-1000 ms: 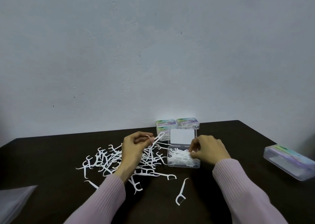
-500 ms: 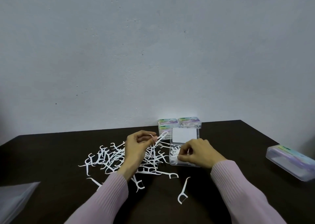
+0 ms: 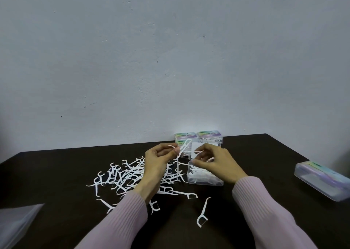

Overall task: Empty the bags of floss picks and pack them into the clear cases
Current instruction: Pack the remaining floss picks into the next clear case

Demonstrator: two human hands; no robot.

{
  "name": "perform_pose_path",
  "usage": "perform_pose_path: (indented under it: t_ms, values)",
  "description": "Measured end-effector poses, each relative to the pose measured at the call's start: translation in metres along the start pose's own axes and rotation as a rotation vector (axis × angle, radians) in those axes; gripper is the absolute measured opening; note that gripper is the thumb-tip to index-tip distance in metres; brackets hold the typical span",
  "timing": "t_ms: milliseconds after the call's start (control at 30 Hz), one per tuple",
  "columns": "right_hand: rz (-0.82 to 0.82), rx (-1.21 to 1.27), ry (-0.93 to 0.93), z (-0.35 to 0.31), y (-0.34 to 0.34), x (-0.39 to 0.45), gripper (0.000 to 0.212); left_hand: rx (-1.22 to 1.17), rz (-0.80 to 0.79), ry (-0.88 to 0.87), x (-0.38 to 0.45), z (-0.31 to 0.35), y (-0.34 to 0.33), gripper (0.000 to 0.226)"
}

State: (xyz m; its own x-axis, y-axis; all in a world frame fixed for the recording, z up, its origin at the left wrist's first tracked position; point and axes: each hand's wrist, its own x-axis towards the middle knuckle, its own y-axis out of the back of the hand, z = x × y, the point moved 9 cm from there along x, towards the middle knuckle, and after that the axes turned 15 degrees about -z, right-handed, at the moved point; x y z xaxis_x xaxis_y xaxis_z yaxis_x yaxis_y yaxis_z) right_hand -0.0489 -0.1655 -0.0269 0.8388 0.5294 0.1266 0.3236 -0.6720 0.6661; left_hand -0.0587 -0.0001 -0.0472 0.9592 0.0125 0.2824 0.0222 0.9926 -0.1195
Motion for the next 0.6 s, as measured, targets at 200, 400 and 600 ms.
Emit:
perform_pose_path:
  t_ms: [200,400,600]
  values:
    - [-0.022,0.266,0.003,-0.001,-0.016,0.002,0.053,-0.185,0.015,0.023,0.001,-0.006,-0.019,0.013]
    - [0.127,0.322,0.042,0.003,0.003,0.0,0.015,-0.186,-0.007,0.029,0.001,-0.005,-0.027,0.014]
    - [0.222,0.583,0.041,0.017,0.017,-0.003,0.011,-0.14,-0.037,0.026,0.001,-0.003,-0.029,0.018]
